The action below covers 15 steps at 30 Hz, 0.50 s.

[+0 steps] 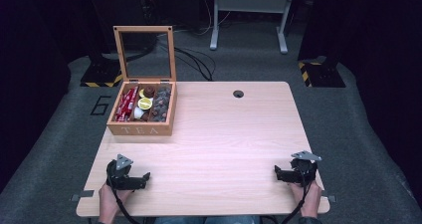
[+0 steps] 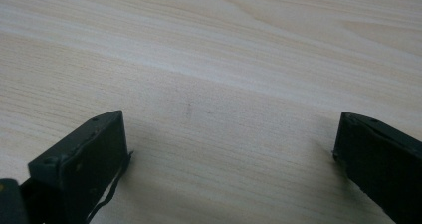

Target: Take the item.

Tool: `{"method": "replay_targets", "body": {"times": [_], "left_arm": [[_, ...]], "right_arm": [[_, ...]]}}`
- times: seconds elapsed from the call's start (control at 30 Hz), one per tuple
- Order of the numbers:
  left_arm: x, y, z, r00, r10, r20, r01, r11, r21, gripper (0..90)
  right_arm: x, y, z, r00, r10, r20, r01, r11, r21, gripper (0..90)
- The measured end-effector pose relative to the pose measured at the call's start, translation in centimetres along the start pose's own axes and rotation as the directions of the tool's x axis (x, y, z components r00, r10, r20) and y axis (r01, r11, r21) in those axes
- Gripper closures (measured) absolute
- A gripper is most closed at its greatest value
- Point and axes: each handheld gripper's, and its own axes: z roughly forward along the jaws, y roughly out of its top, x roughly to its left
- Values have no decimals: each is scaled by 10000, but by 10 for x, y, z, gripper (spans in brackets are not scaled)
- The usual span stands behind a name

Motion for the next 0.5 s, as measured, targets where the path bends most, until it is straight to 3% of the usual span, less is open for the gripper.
{"method": "replay_targets", "body": {"times": [0.5], "left_arm": [[0,0,-1,10000,53,58,-54,10000,46,0]], "right_arm": [[0,1,1,9999,-29,-148,29,10000,-8,2]]}}
